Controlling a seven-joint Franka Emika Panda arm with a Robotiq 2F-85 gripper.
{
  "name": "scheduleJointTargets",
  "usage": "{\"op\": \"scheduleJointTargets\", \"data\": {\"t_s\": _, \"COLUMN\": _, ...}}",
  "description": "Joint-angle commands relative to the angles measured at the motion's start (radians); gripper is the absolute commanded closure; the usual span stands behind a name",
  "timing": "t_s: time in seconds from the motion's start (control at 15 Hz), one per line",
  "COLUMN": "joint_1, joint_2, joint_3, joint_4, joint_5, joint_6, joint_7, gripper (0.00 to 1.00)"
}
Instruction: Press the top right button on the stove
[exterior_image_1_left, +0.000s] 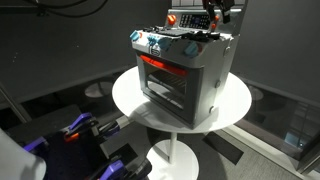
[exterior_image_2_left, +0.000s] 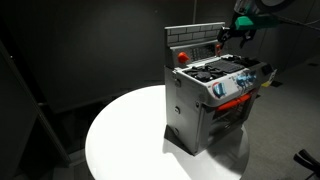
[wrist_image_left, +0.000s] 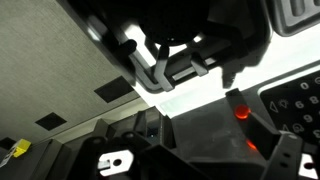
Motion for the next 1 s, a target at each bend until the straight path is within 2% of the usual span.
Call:
{"op": "scheduleJointTargets", "data": {"t_s": 0.0, "joint_1": 0.019, "joint_2": 0.025, "joint_3": -0.02, "joint_4": 0.039, "joint_5": -0.012, "joint_6": 0.004, "joint_7": 0.026, "gripper": 0.0}}
{"op": "scheduleJointTargets", "data": {"t_s": 0.93, "joint_1": 0.04, "joint_2": 0.072, "joint_3": -0.05, "joint_4": 0.087, "joint_5": -0.049, "joint_6": 0.012, "joint_7": 0.08, "gripper": 0.0}}
